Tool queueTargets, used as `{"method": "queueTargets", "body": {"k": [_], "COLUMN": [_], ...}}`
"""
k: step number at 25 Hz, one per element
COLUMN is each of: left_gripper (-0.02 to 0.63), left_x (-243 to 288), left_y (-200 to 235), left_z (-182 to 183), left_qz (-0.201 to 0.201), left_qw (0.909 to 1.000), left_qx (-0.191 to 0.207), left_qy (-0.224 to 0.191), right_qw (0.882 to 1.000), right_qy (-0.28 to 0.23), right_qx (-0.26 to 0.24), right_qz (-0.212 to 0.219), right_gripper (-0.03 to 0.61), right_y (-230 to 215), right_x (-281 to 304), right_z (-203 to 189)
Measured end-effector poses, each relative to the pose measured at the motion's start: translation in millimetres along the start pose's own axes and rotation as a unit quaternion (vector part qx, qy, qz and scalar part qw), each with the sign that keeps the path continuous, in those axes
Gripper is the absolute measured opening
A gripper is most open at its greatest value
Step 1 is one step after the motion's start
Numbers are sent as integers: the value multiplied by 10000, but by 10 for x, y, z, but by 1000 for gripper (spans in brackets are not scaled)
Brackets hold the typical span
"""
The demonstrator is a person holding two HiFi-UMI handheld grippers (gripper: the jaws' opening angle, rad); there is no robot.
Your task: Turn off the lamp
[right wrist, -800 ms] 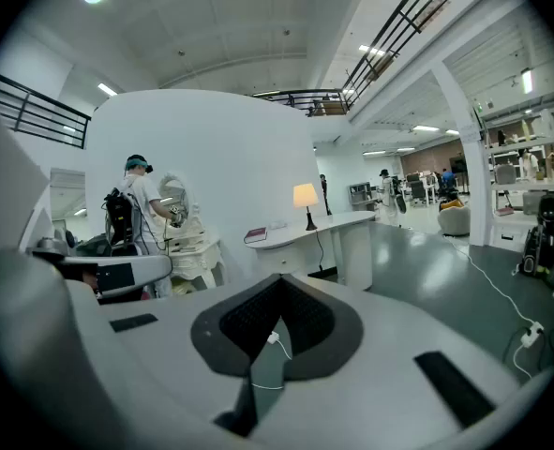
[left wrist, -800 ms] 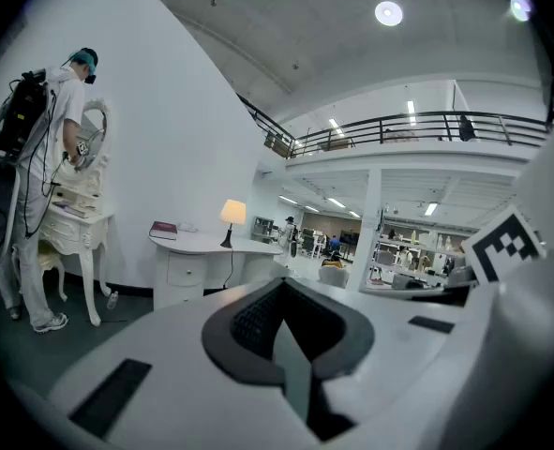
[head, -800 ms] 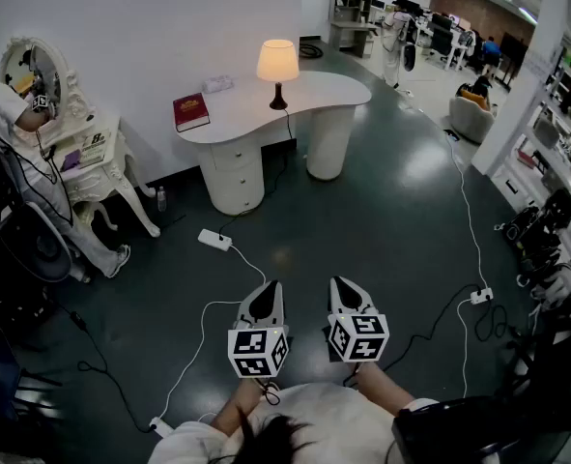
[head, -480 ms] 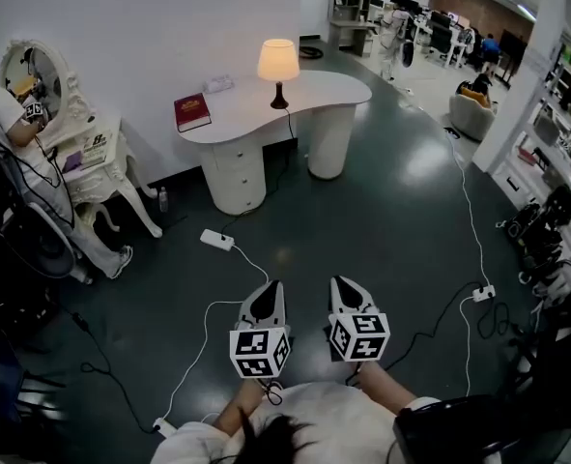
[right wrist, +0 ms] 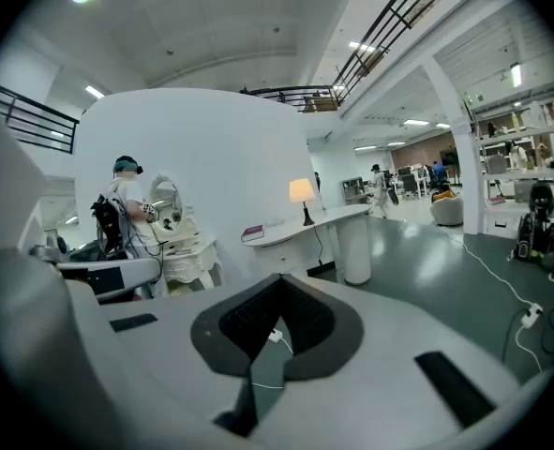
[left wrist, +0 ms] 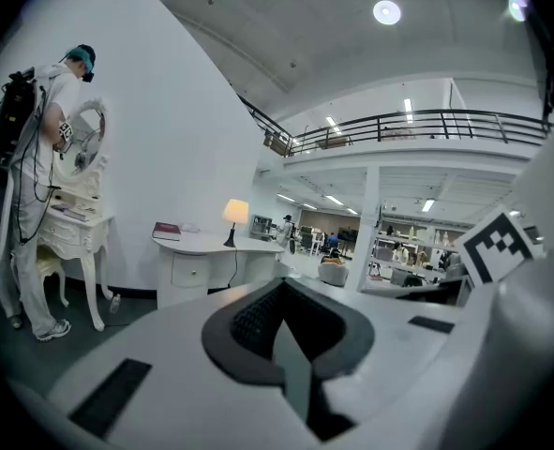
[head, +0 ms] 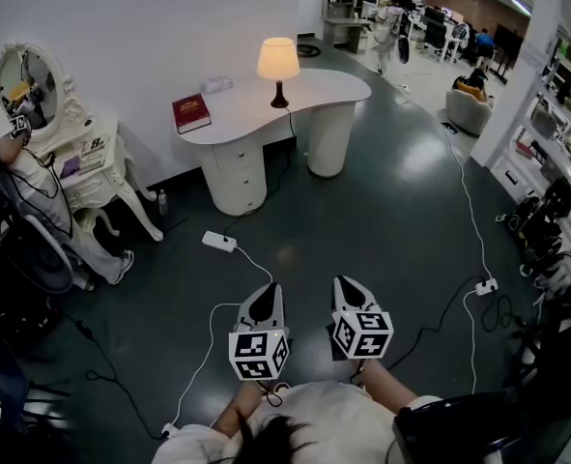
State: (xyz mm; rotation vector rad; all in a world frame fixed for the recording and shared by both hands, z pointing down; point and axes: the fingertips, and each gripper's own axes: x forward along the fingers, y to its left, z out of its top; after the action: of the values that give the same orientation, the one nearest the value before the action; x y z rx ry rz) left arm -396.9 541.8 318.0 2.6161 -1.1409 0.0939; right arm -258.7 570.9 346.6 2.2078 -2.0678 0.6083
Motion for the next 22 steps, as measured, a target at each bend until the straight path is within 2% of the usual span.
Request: {"method": "queueTargets", "body": {"k": [6,12,18,22], "left_gripper": [8,8,8,8], "left_x": [93,303,751,1127], "left_y": [293,346,435,421], "left_z": [-46,-179,-143,-25], "left_qz": [-162,-215,-160,-81], "left_qw": [9998,9992,9992,9995], "left_qx": [-38,-101,-105,-74], "left_qy": [128,326,346,310], "right_qw": [9994,9973,9977,9989], "right_qy": [56,135,143,115], "right_qx": [177,316,323,256], "right_qz": [-299,-656,-574,-385], "right_gripper": [-2,-2,-2,-2], "right_y": [-7,-289,-429,-558], "right_x": [112,167,608,936], "right_z": [-108,-155,-30,187]}}
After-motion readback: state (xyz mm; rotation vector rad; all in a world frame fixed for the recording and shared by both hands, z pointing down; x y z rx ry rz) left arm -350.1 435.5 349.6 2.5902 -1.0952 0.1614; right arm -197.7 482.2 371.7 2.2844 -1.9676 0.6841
